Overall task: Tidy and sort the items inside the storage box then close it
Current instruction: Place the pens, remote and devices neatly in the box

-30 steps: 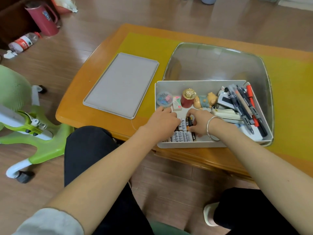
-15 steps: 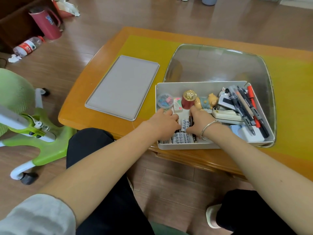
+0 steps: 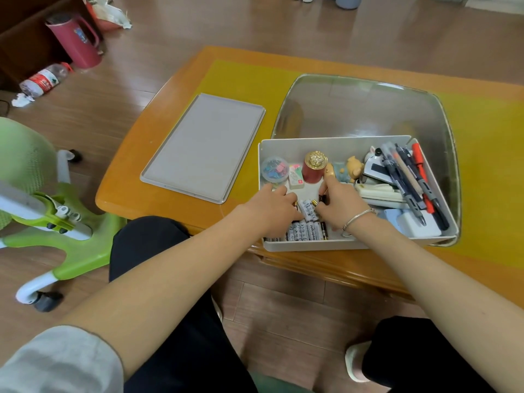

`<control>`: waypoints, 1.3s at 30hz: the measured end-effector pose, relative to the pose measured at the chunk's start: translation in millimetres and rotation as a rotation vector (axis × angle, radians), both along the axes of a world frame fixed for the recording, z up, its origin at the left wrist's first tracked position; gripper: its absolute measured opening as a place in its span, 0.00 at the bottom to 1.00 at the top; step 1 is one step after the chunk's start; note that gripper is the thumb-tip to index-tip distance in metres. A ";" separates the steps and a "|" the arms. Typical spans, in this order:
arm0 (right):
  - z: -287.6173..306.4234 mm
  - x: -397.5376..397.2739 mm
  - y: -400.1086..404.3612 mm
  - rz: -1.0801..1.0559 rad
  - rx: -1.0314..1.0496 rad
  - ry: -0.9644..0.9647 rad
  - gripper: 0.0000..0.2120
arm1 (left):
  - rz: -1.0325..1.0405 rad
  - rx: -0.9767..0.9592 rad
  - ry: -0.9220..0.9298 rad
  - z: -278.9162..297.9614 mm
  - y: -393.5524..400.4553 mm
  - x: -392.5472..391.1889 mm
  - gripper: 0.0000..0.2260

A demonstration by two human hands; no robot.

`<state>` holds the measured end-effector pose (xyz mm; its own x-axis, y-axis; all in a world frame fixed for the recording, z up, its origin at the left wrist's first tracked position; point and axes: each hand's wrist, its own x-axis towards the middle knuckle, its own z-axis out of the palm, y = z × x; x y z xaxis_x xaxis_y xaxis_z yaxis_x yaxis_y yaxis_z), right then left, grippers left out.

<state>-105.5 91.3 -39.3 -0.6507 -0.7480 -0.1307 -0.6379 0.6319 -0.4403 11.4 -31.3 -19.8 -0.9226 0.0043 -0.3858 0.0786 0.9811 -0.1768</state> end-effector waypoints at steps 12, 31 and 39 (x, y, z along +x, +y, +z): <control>17.5 10.4 -13.5 0.000 -0.046 -0.182 0.06 | 0.007 -0.013 0.050 9.6 -0.3 12.1 0.19; 7.6 -1.5 2.2 0.122 0.317 0.037 0.20 | 0.072 0.059 0.061 0.6 6.3 -0.4 0.23; 9.5 -6.6 9.5 0.098 0.272 -0.092 0.22 | 0.164 0.200 0.022 -7.7 1.5 -19.3 0.29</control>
